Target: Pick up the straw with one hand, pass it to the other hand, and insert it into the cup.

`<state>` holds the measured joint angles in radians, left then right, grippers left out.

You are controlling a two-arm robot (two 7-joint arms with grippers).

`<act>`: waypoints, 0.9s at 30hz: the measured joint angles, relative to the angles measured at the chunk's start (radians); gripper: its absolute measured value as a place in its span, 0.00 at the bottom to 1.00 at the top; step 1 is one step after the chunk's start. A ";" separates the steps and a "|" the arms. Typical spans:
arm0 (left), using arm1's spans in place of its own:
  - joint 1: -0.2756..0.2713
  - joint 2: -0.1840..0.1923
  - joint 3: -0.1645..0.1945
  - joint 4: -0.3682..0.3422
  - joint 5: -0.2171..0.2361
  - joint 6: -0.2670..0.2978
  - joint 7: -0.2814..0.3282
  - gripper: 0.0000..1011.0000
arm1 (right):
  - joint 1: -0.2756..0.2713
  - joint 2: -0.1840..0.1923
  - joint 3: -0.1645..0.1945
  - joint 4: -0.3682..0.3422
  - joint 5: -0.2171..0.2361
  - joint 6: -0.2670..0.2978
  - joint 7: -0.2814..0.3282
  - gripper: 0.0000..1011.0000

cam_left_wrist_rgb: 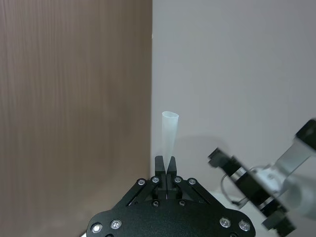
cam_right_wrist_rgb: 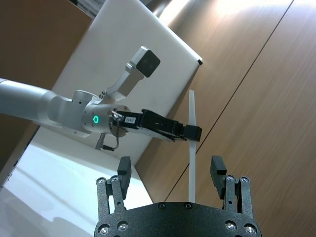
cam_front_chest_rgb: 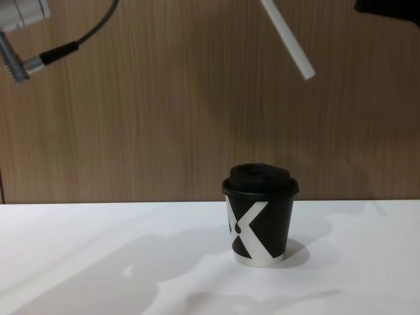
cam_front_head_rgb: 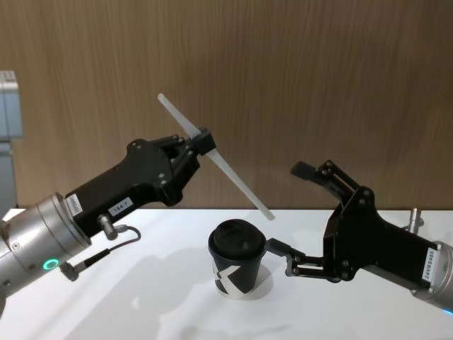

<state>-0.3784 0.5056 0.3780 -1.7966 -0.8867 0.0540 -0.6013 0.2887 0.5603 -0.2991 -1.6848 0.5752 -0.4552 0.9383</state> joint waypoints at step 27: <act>-0.093 0.022 0.110 0.012 0.289 0.077 0.134 0.00 | 0.000 0.000 0.000 0.000 0.000 0.000 0.000 0.99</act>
<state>-0.4710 0.5272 0.4879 -1.7843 -0.5980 0.1306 -0.4673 0.2887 0.5603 -0.2991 -1.6848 0.5752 -0.4551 0.9383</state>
